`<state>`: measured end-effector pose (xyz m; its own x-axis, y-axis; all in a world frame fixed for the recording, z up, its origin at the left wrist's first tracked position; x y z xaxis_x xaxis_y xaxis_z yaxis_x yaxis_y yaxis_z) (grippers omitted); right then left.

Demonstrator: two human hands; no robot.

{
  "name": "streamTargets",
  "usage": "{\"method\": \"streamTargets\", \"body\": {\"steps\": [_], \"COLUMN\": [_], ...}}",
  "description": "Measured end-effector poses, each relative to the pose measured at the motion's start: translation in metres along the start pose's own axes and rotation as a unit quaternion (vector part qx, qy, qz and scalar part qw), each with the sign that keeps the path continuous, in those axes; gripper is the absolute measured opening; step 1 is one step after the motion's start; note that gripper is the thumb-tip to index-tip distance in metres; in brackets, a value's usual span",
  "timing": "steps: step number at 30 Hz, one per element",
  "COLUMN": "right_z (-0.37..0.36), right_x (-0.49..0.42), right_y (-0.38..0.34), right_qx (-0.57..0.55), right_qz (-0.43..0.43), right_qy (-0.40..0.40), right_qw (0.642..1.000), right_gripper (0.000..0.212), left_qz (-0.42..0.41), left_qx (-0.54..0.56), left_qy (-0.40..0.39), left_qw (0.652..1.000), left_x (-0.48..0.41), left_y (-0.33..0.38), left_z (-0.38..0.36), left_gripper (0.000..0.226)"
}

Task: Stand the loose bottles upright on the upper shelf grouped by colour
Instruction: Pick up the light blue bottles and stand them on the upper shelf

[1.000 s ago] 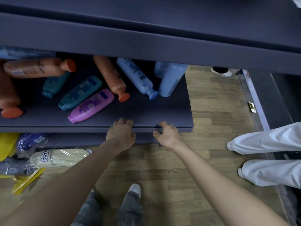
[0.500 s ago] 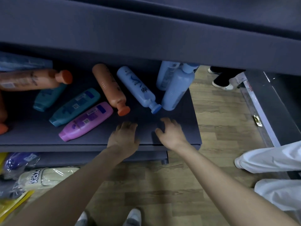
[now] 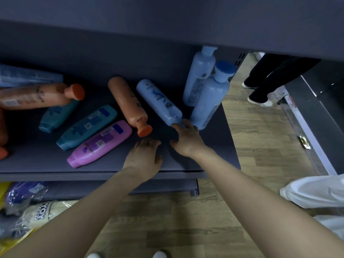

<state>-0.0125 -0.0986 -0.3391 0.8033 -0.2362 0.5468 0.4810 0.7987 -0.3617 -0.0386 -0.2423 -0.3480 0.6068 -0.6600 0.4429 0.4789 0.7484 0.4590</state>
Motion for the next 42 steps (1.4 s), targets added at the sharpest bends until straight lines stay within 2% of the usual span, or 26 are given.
{"method": "streamTargets", "body": {"steps": [5,9,12,15,20,27,36,42], "right_z": [0.009,0.01,0.007,0.003,-0.004,-0.012,-0.022,-0.015], "right_x": [-0.018,-0.025,-0.025,-0.022,-0.011,0.005,0.059,0.107], "right_y": [-0.003,0.002,0.008,0.004,0.005,0.008,0.001,-0.016], "right_qx": [-0.016,-0.035,-0.019,0.008,0.012,0.024,0.046,0.079], "right_qz": [-0.038,-0.037,-0.027,-0.033,-0.028,-0.04,-0.071,-0.104], "right_qy": [-0.054,-0.056,-0.043,-0.037,0.007,-0.003,-0.054,-0.098], "right_qw": [0.998,0.997,0.999,0.999,0.999,0.999,0.995,0.987], "right_gripper": [0.053,0.048,0.038,0.018,0.023,0.025,0.024,0.03], "left_qz": [-0.013,-0.022,-0.029,-0.03,-0.025,-0.033,-0.045,-0.021], "left_qx": [-0.01,-0.013,-0.015,-0.015,-0.018,-0.022,-0.099,-0.132], "left_qy": [0.0,0.006,0.008,0.011,0.013,0.011,0.001,-0.002], "left_qw": [1.0,1.0,0.999,0.999,0.999,0.999,0.994,0.991], "left_x": [-0.001,-0.002,-0.003,-0.004,-0.004,0.003,0.03,0.059], "left_y": [-0.003,-0.004,-0.004,-0.004,-0.006,-0.004,0.006,0.012], "left_z": [-0.002,-0.002,-0.003,-0.003,-0.006,-0.005,0.021,0.057], "left_gripper": [0.05,0.048,0.048,0.047,0.047,0.048,0.047,0.039]}}
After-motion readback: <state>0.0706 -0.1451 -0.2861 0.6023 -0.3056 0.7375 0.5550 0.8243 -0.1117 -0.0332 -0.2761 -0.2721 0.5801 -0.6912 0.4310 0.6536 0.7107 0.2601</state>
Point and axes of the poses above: each hand's wrist, its own x-axis away from the middle knuckle, its own z-axis out of the back of the hand, y = z × x, the point moved 1 cm from there along -x, towards the middle knuckle, and after that the axes turned 12 degrees about -y, right-handed, at the moved point
